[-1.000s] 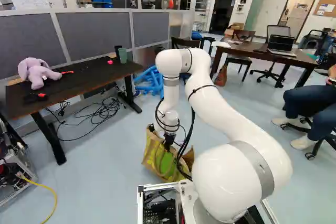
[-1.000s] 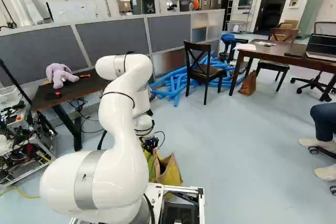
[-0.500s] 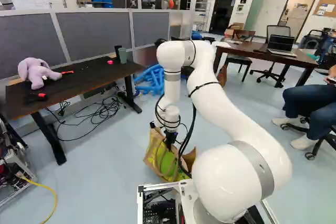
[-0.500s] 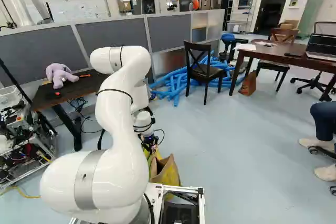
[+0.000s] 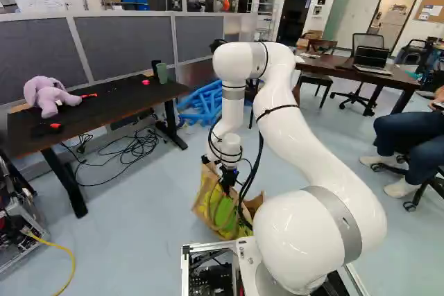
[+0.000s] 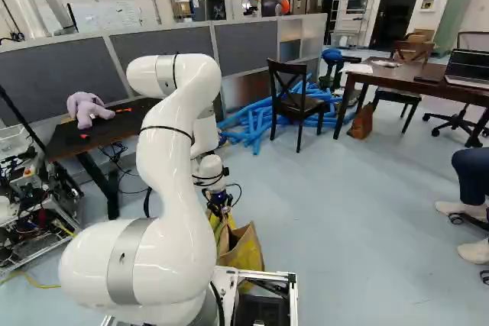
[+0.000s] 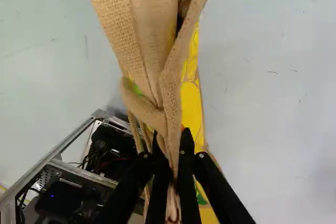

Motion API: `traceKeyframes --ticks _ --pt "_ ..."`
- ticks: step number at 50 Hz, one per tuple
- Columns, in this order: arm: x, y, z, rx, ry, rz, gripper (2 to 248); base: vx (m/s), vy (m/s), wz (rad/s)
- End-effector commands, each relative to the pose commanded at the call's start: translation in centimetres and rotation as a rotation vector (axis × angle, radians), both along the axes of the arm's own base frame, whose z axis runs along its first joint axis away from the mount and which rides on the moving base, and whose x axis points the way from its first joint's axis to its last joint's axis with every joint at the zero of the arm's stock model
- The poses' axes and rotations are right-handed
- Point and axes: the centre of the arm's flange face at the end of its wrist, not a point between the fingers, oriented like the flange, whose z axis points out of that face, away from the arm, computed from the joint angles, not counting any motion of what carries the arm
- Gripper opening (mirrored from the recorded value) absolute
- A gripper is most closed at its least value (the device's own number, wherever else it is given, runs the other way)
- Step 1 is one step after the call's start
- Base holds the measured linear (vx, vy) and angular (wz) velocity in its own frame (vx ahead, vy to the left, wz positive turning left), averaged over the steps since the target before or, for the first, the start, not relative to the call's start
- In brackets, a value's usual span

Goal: Pick up the bag on the ground and place it on the table

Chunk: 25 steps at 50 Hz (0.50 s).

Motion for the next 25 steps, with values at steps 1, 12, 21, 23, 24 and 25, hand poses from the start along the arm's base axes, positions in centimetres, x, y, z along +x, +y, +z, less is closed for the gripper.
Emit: traceKeyframes --ticks 1,12,21,23,24,25 --pt "0.0 -0.1 0.1 0.000 -0.001 -0.002 22 0.000 0.000 0.000" --pt "0.4 -1.2 1.8 0.003 -0.016 -0.029 22 0.000 0.000 0.000" --pt "0.7 -2.0 3.3 0.005 -0.037 -0.050 22 0.000 0.000 0.000" --pt "0.8 -2.2 3.5 0.005 -0.041 -0.053 22 0.000 0.000 0.000" --pt "0.8 -2.3 3.7 0.005 -0.044 -0.056 22 0.000 0.000 0.000" --pt "0.9 -2.4 3.9 0.005 -0.046 -0.058 22 0.000 0.000 0.000"
